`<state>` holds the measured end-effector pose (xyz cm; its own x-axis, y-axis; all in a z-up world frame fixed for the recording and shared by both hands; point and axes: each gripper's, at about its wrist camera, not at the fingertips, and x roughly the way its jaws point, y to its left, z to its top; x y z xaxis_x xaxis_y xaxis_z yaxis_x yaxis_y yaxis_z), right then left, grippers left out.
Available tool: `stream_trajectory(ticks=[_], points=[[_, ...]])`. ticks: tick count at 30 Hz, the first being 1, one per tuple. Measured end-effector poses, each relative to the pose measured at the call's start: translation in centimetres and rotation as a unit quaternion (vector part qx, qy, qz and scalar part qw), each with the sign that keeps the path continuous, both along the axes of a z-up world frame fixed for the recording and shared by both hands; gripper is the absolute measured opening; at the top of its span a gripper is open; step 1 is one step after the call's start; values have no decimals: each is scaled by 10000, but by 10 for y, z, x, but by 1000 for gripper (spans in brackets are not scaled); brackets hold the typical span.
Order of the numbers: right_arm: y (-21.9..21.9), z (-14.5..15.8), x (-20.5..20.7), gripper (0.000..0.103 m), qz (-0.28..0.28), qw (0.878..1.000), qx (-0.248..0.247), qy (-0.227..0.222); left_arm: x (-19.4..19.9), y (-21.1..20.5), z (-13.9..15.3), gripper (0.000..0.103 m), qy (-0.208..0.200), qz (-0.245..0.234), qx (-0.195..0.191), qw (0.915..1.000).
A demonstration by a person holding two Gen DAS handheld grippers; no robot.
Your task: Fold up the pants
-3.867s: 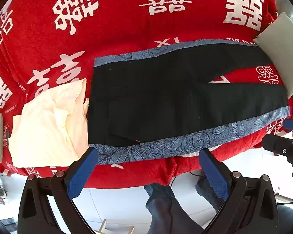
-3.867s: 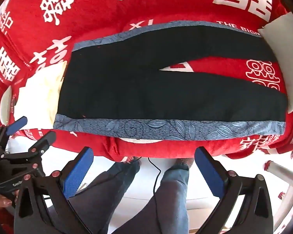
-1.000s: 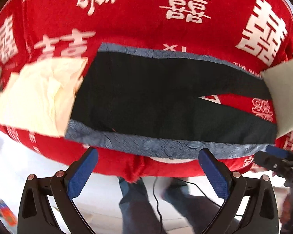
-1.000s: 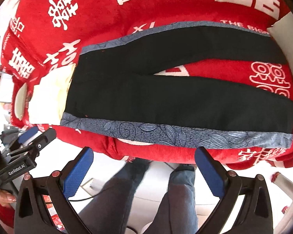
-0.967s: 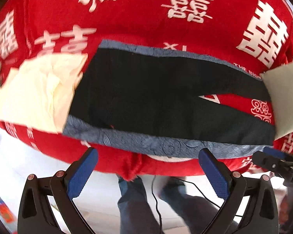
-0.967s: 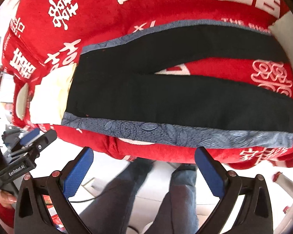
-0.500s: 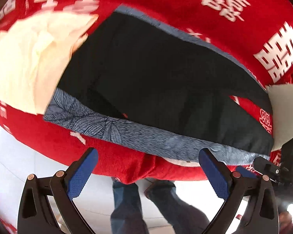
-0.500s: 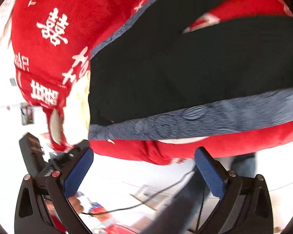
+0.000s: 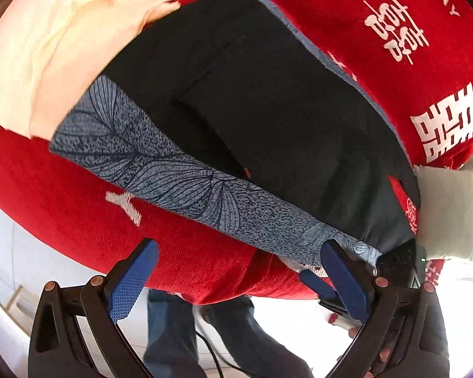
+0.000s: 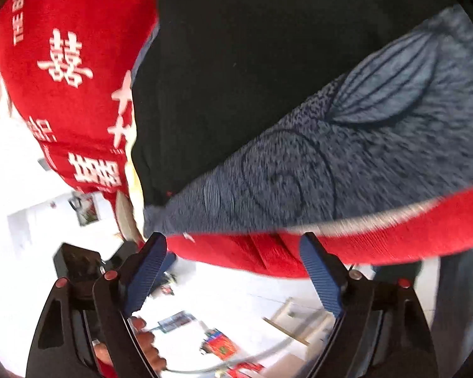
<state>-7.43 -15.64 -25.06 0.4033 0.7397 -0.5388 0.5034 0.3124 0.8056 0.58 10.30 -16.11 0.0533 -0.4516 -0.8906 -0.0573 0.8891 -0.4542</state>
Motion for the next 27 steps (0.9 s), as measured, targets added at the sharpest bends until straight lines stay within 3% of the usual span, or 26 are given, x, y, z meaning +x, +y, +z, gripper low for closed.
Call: stream_trajectory(ticks=[4,5,6,7,8,9,18,19,21,24,27], points=[[3,-9,7,86,-422,9985,330,-62,2,-1,-6,103,59,-6,-79,10000],[5,-9,9,76,-441,9984,340,-53,3,-3,-8,103,71,-11,-93,9999],[7,-9,11,57,-446,9985,317,-15,4,-3,-9,103,95,-17,-109,9999],[8,-9,12,46,-453,9984,339,-5,5,-4,-10,103,109,-15,-115,9999],[9,-7,15,22,-473,9978,458,-31,6,-5,-11,103,121,11,-120,9999],[8,-6,16,9,-480,9975,523,-61,8,-4,-11,103,118,42,-144,9998],[0,35,27,9,-194,9968,420,-646,38,4,-8,101,88,701,-373,9968],[0,37,27,9,-149,9969,395,-666,41,4,-10,92,90,751,-282,9967],[0,38,27,9,-88,9969,381,-684,46,2,-18,33,191,758,-249,9966],[-4,34,25,13,-89,9972,340,-655,49,3,-23,21,210,791,-299,9962],[-15,24,16,20,-296,9974,360,-545,49,-2,-12,21,27,583,-238,9980]])
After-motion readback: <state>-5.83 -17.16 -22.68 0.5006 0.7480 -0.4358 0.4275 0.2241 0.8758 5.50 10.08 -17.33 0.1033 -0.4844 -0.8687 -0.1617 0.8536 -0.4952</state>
